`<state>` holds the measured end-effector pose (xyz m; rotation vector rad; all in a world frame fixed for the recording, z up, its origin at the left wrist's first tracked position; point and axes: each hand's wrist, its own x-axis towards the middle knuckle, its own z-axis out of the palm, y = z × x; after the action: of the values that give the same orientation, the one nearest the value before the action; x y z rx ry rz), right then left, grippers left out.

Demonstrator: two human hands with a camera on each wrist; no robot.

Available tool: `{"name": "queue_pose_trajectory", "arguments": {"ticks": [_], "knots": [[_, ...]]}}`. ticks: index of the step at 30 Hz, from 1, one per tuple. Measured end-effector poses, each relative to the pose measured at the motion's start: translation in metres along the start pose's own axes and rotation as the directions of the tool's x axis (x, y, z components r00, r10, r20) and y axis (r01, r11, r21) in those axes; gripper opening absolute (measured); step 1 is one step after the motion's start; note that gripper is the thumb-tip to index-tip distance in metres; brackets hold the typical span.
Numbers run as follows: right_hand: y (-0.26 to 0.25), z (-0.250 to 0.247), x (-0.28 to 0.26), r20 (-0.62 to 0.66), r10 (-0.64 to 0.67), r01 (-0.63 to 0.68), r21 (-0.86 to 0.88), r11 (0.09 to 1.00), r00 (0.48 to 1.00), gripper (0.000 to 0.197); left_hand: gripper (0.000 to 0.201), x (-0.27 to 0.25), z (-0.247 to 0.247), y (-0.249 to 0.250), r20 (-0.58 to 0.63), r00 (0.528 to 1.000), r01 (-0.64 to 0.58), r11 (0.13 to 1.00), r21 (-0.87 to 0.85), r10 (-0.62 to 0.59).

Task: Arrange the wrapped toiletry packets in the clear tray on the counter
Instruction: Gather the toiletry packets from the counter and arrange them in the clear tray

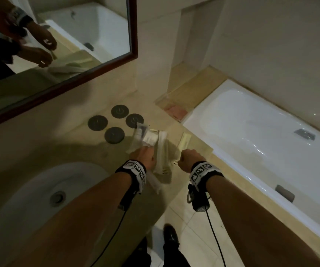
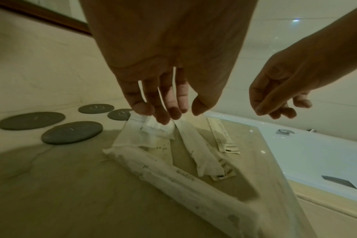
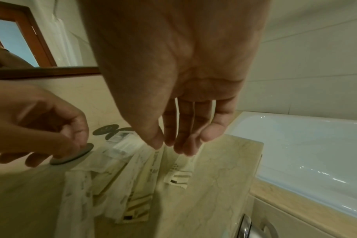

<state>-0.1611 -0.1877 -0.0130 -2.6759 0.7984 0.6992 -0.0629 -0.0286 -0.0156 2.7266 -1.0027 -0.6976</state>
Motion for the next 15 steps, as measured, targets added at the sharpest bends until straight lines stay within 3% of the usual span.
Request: {"name": "queue_pose_trajectory", "arguments": {"ticks": [3,7,10,15], "knots": [[0.008,0.003,0.019,0.029,-0.016,0.015,0.024,1.0,0.999,0.036,0.029,0.022,0.009,0.016,0.101,0.994,-0.036,0.999,-0.007,0.036],[0.021,0.006,0.048,0.025,-0.057,0.055,0.078,0.995,0.998,0.046,0.031,0.048,0.023,0.037,0.121,0.992,-0.042,0.999,0.014,0.04],[0.027,0.008,0.067,0.007,-0.085,0.084,0.101,0.991,0.996,0.052,0.035,0.065,0.034,0.043,0.135,0.988,0.069,0.997,0.036,-0.073],[0.034,0.012,0.092,0.0,-0.046,0.046,0.205,0.978,0.999,0.057,0.046,0.083,0.044,0.05,0.058,0.955,0.287,0.954,0.089,-0.292]]}}
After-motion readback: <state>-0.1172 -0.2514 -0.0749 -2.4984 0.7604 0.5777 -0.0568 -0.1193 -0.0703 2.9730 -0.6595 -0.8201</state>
